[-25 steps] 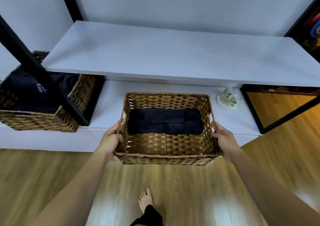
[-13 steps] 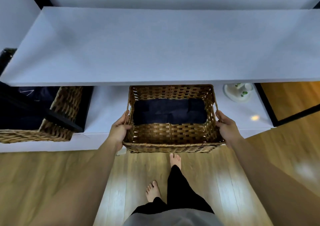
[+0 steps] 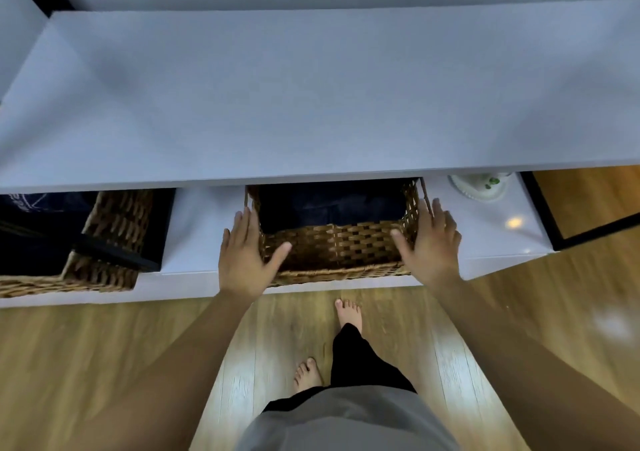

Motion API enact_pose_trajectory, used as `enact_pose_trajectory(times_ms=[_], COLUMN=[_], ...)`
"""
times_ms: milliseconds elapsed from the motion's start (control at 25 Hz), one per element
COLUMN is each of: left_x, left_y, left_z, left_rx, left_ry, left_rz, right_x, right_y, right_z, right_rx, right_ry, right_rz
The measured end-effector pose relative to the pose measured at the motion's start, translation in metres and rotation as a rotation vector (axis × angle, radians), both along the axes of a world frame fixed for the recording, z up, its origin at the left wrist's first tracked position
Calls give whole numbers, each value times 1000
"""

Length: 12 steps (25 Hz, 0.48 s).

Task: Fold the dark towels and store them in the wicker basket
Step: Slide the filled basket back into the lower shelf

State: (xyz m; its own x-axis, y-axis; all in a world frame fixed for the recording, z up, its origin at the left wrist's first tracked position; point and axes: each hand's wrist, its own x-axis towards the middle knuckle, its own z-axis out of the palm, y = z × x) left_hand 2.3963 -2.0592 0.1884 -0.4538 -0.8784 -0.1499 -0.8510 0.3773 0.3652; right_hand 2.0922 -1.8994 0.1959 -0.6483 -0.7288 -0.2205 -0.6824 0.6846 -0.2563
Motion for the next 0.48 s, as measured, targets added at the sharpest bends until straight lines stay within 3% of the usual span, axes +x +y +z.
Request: enact_pose_trajectory(times_ms=[120, 240, 360, 480], left_x=[3, 13, 35, 43], left_y=[39, 64, 77, 81], left_z=[-14, -25, -34, -34], left_rx=[-182, -244, -303, -284], left_ry=[-166, -206, -225, -247], left_rz=[-241, -294, -418, -410], right_x=[53, 85, 99, 96], right_y=[26, 42, 62, 70], right_z=[0, -11, -26, -33], right_rx=[-26, -55, -28, 13], right_ry=[26, -47, 52, 75], right_rz=[120, 64, 163, 237])
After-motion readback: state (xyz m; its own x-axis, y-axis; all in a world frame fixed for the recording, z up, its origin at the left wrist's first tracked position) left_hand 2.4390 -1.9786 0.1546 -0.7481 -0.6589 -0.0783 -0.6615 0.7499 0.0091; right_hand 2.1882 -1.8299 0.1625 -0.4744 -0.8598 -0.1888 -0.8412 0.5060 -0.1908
